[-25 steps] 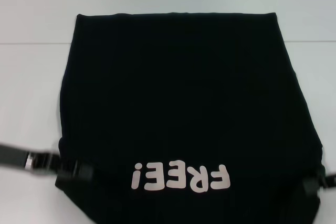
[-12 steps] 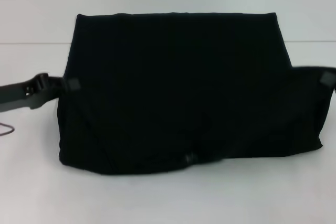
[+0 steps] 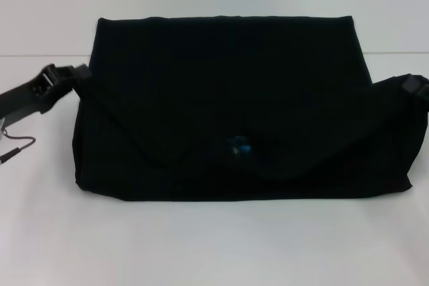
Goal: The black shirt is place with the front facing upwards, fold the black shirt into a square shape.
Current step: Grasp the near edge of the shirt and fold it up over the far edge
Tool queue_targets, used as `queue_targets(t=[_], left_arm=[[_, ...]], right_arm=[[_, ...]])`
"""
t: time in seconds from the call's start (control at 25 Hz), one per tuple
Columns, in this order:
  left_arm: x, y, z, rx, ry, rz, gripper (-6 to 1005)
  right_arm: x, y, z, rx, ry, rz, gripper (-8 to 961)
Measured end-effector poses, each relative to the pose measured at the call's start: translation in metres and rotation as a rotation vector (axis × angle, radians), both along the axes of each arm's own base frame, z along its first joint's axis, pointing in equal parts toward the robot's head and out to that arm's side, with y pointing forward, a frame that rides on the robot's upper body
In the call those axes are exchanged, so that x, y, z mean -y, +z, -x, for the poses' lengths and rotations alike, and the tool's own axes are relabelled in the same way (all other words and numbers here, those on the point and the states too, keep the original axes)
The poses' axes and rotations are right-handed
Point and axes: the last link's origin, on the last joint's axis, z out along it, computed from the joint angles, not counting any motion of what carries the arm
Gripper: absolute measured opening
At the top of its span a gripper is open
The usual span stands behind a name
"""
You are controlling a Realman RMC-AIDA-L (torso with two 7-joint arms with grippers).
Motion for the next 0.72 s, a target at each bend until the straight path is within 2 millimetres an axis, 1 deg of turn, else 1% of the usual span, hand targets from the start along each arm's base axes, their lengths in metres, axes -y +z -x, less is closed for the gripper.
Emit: queue_targets(t=[0.16,0.32,0.4,0.6,0.72], left_arm=[[-0.003,0.001,0.003,0.019,0.028,-0.077,154],[-0.009,0.000,0.002,0.027,0.040,-0.135,157],[-0.015,-0.002,0.000,0.012,0.050,-0.155,158],[-0.019,-0.007,-0.001,-0.015,0.067,-0.177,161],[-0.025,-0.015,-0.002,-0.055,0.088,-0.196,163]], right_arm=[[-0.009,-0.006,0.001,0.033,-0.024,0.008,23],[-0.017,-0.006,0.004,0.047,-0.028,-0.002,23],[-0.020,-0.006,0.007,0.052,-0.022,-0.008,23],[-0.027,-0.007,0.008,0.083,-0.032,-0.016,23],[-0.029,-0.011,0.008,0.103,-0.042,-0.013,23]])
